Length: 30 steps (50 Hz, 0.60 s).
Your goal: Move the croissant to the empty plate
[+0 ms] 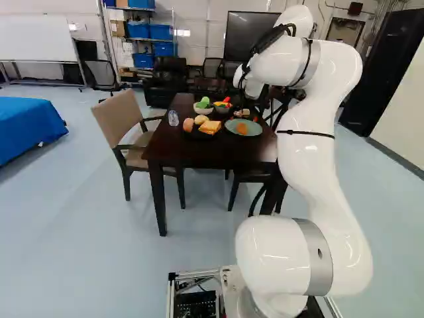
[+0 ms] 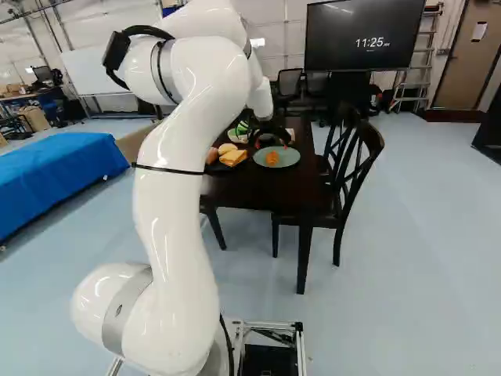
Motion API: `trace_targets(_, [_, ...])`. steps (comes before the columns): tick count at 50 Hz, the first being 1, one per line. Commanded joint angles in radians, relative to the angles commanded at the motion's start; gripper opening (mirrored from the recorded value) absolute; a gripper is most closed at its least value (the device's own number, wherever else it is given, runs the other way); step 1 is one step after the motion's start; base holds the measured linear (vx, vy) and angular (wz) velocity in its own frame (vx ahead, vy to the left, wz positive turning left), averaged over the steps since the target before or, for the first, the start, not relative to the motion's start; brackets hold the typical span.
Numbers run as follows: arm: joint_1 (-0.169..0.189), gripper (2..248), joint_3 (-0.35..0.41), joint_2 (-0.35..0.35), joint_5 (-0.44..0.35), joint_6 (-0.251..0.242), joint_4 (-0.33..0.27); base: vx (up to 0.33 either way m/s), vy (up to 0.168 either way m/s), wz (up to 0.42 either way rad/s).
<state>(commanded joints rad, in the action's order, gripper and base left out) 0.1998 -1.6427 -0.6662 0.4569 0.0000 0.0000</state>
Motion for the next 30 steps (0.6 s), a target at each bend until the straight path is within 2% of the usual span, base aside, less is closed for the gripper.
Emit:
trace_targets(18, [0.0,247,0.011,0.041,0.0,0.0,0.0,0.0,0.0,0.0])
trace_targets(30, [0.0,247,0.067,0.105,0.0,0.0,0.0,0.0,0.0,0.0])
